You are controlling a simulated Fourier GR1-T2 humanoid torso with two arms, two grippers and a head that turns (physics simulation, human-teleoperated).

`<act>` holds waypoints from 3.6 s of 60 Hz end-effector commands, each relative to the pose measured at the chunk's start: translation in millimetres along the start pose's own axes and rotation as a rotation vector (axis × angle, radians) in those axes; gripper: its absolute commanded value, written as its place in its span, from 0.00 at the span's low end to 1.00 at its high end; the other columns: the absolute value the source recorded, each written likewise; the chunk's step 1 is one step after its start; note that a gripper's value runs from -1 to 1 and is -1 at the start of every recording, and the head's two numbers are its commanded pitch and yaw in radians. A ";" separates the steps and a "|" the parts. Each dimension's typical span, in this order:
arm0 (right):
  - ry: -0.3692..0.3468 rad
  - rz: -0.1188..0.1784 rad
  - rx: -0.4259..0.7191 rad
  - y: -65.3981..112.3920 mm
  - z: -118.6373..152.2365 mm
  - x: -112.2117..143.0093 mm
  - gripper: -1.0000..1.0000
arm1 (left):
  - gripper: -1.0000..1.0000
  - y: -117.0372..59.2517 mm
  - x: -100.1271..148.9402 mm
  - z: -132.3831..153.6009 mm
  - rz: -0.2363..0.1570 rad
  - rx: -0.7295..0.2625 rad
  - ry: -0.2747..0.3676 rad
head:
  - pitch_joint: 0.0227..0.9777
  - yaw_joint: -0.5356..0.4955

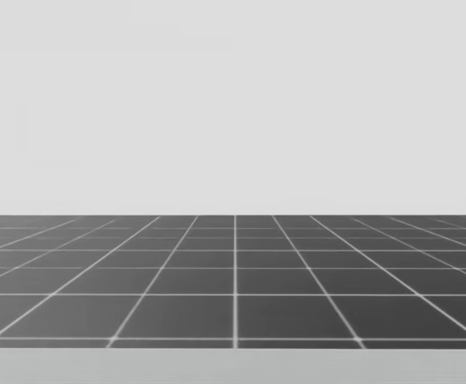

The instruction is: Look at the card. If it is red, pick the object on the left. If it is green, pick the object on the right.

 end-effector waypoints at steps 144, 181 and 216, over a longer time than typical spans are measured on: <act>0.001 0.065 -0.015 4.4 -7.5 -18.4 0.00 | 0.00 0.9 -0.4 -4.0 -0.034 -0.024 -0.037 | 0.89 0.87; 0.001 0.053 -0.016 3.3 -7.7 -17.8 0.00 | 0.00 -28.5 11.9 47.9 0.049 -0.141 0.048 | 0.86 0.86; 0.003 0.046 -0.013 3.9 -8.1 -19.0 0.00 | 0.00 -38.3 -50.4 91.4 -0.058 -0.203 0.222 | 0.86 0.88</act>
